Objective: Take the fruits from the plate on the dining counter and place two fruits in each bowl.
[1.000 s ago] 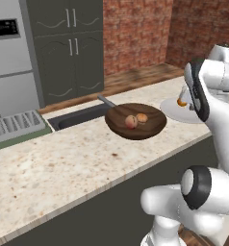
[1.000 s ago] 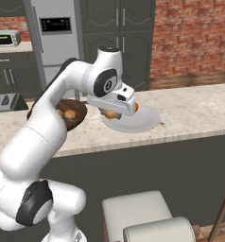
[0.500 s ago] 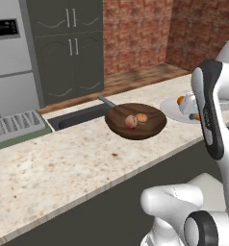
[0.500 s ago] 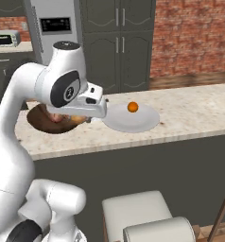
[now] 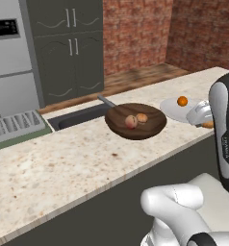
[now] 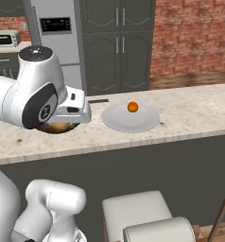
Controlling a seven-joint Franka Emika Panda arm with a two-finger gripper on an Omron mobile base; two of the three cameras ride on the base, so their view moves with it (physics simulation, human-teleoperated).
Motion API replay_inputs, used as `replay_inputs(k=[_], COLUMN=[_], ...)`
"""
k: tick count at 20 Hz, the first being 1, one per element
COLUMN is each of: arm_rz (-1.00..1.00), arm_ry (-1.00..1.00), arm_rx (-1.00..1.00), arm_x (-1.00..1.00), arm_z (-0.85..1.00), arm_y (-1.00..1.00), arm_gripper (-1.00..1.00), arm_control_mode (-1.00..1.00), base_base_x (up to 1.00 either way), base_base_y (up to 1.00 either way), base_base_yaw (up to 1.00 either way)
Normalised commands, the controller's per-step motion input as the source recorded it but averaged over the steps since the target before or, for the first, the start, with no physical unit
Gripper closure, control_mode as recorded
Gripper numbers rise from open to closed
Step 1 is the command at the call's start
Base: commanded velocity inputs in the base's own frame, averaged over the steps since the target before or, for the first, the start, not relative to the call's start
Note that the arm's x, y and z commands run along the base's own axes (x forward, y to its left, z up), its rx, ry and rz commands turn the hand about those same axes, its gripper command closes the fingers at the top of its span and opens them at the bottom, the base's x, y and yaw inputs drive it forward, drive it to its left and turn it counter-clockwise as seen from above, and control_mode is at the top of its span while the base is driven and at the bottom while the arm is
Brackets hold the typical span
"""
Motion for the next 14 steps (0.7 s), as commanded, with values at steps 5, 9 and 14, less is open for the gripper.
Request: replay_inputs(k=[5,9,14], arm_rz=[0.0,0.0,0.0], arm_ry=[0.0,0.0,0.0], arm_rx=[0.0,0.0,0.0], arm_x=[0.0,0.0,-0.01], arm_z=[0.0,0.0,0.0], arm_y=[0.0,0.0,0.0], arm_gripper=[1.0,1.0,1.0], arm_control_mode=[-1.0,-1.0,1.0], base_base_x=[0.0,0.0,-0.64], base_base_y=[0.0,0.0,-0.02], base_base_yaw=[0.0,0.0,-0.01])
